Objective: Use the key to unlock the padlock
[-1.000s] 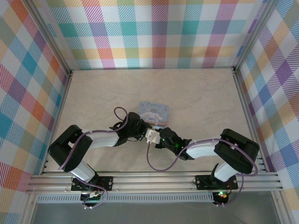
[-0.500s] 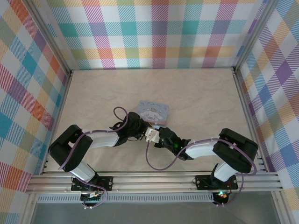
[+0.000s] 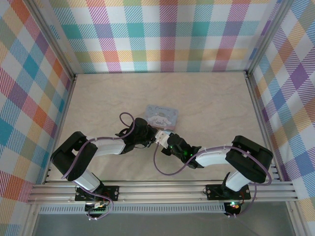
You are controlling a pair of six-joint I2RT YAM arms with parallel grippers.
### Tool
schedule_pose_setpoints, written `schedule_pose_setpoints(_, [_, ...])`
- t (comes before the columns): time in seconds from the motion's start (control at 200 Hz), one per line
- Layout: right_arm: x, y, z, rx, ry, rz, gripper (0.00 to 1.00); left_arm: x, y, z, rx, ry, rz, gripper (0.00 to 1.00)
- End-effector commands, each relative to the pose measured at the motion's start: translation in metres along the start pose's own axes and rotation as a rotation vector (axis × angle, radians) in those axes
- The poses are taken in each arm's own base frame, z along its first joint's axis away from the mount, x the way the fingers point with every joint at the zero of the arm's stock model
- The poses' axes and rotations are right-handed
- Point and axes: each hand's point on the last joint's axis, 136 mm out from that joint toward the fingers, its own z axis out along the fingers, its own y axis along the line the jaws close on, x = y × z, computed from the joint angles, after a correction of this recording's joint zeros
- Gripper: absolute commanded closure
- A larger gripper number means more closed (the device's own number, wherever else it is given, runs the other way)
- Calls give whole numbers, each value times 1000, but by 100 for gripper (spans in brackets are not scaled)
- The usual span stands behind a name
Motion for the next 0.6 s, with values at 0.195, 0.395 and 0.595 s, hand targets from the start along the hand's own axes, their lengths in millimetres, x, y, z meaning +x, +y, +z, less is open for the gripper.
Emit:
schedule_pose_setpoints(0.195, [-22, -13, -5, 33, -97, 266, 100, 15, -4, 0, 6, 65, 12, 100])
schedule_pose_setpoints(0.395, [-19, -12, -6, 17, -91, 303, 100, 14, -2, 1, -2, 63, 20, 100])
schedule_pose_setpoints(0.595, [-15, -12, -5, 17, -75, 312, 100, 11, 1, 0, -22, 46, 31, 88])
